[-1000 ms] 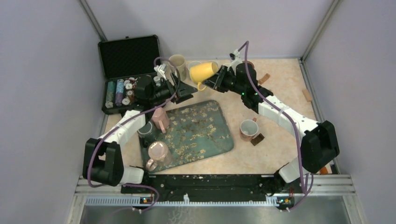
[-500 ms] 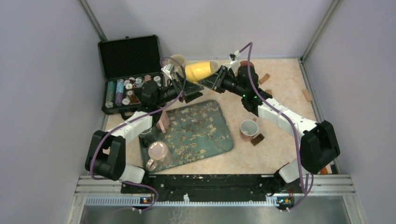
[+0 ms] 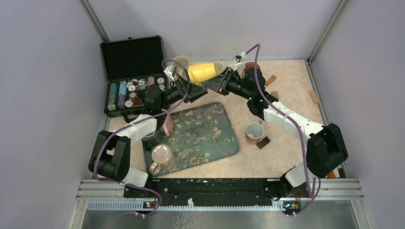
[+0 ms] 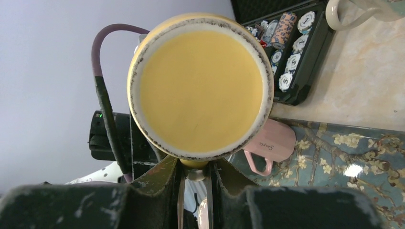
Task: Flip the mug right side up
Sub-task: Turn over the cup on the tray, then place the cup at the center of the board.
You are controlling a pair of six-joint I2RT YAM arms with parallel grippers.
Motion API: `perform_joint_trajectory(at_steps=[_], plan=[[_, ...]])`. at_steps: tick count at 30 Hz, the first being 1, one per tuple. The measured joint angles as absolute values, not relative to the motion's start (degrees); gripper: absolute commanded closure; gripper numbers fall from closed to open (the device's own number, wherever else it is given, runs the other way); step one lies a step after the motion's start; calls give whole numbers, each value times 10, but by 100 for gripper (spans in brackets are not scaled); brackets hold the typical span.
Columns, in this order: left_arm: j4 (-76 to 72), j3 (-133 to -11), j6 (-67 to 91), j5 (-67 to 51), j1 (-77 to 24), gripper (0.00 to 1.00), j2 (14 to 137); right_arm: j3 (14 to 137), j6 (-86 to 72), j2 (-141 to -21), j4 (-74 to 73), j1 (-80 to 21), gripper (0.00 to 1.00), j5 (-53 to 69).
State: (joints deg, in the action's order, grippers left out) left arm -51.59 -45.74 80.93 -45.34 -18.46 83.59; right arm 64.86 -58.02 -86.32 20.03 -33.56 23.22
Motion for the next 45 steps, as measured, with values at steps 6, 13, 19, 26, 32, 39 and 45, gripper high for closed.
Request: perform_joint_trajectory(at_steps=[6, 13, 19, 26, 32, 39, 45], plan=[[-533, -457, 816, -453, -186, 65, 844, 645, -588, -863, 214, -336, 100, 239], [-559, -457, 819, -459, -186, 100, 847, 641, -612, -863, 222, -332, 100, 249], [-561, -457, 811, -461, -186, 100, 847, 637, -613, -863, 230, -332, 92, 251], [-485, -476, 751, -460, -188, 100, 837, 625, -595, -863, 225, -332, 39, 239], [-387, -483, 690, -438, -189, 100, 824, 625, -562, -851, 210, -332, 5, 224], [-216, -534, 584, -385, -188, 100, 802, 623, -513, -809, 141, -333, 1, 184], [-58, -591, 471, -323, -188, 100, 793, 623, -460, -772, 67, -332, 1, 145]])
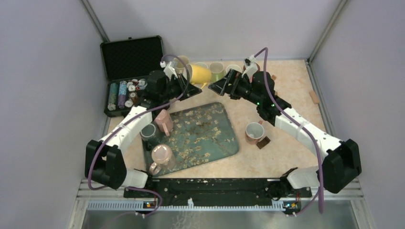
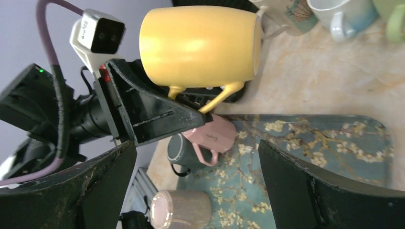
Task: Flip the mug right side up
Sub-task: Place the cup at the center of the board.
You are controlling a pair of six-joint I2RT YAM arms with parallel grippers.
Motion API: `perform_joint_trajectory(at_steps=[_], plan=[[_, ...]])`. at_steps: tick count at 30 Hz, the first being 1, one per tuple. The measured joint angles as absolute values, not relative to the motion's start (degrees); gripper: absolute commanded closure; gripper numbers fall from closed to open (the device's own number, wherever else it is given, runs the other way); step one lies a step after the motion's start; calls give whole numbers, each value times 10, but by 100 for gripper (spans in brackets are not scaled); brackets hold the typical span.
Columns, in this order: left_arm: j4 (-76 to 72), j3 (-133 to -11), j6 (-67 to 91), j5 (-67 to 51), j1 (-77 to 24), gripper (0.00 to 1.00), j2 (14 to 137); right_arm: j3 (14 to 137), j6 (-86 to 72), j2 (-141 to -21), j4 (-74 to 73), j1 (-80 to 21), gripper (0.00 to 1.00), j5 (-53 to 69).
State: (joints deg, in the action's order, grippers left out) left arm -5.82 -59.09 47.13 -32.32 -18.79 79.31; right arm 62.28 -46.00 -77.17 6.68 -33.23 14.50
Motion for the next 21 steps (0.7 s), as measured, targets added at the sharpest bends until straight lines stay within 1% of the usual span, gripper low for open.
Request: perform_joint_trajectory(at_steps=[3, 7, 13, 21], plan=[[36, -627, 407, -284, -188, 100, 794, 623, -432, -757, 31, -333, 1, 127], [126, -682, 336, -235, -188, 100, 814, 623, -401, -734, -10, -333, 1, 101], [212, -745, 262, -178, -188, 100, 877, 623, -369, -699, -46, -333, 1, 71], [292, -812, 205, -118, -199, 100, 974, 623, -347, -674, -69, -333, 1, 54]])
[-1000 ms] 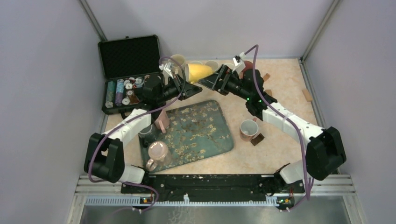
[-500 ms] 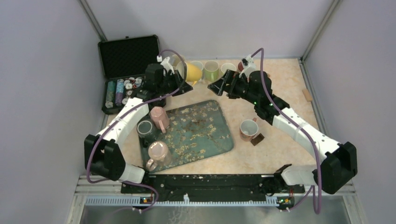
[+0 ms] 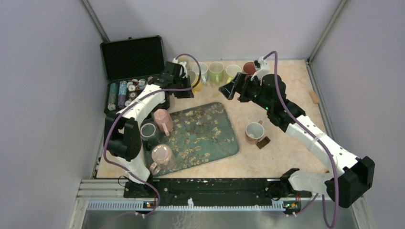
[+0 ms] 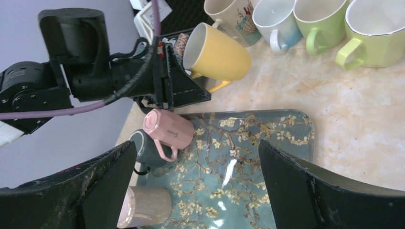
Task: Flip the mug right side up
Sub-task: Place the cup at the center of the board.
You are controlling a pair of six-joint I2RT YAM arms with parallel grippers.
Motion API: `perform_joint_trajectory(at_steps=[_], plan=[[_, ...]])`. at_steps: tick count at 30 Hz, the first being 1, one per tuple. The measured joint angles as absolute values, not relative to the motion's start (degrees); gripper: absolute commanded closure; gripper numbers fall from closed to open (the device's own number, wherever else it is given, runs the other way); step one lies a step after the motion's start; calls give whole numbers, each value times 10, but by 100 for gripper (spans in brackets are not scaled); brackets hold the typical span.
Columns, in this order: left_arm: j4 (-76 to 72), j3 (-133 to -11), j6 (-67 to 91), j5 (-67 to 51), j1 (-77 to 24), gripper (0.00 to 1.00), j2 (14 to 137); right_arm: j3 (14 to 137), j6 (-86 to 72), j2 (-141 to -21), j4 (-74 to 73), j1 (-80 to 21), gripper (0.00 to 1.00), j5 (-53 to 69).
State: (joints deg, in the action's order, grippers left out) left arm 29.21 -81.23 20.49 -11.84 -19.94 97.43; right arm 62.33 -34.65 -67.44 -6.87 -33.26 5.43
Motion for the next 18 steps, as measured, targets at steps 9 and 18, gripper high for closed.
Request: perform_joint_trajectory(at_steps=[9, 18], plan=[[335, -884, 177, -75, -207, 100, 1065, 623, -334, -667, -83, -333, 1, 44], [351, -925, 161, -37, -207, 100, 1131, 623, -323, -655, -90, -333, 1, 37]])
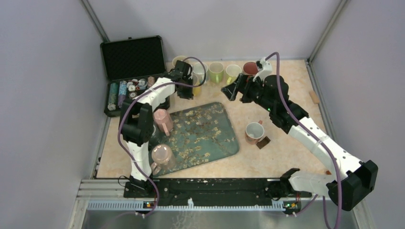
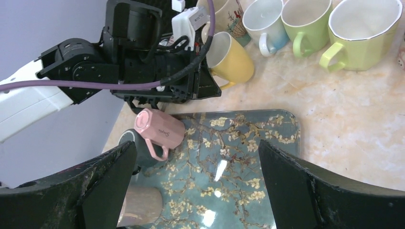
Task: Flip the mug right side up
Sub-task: Place the cup at the center of the board.
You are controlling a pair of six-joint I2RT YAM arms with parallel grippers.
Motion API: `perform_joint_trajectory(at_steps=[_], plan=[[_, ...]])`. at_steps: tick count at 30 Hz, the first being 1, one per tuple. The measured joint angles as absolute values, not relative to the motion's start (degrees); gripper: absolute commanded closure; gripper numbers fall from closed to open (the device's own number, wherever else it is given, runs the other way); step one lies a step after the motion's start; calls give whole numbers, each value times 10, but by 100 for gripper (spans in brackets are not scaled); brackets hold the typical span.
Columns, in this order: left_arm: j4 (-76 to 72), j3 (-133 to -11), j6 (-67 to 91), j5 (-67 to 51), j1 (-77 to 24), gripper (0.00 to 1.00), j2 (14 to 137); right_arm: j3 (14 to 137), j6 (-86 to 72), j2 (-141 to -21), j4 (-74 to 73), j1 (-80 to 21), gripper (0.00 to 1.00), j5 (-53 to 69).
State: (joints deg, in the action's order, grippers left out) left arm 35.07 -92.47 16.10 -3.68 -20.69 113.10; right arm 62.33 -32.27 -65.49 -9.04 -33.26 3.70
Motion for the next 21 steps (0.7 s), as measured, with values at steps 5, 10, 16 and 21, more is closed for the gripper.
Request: perform_joint_trajectory(at_steps=[5, 10, 16, 21], plan=[[354, -933, 157, -25, -207, 100, 1153, 623, -316, -653, -95, -333, 1, 35], [364, -938, 153, -16, -207, 100, 1158, 623, -315, -653, -95, -333, 1, 35], [371, -956, 149, 2, -207, 98, 1172, 623, -315, -653, -95, -333, 1, 35], [375, -968, 146, 12, -207, 89, 1189, 623, -315, -653, -95, -332, 1, 35]])
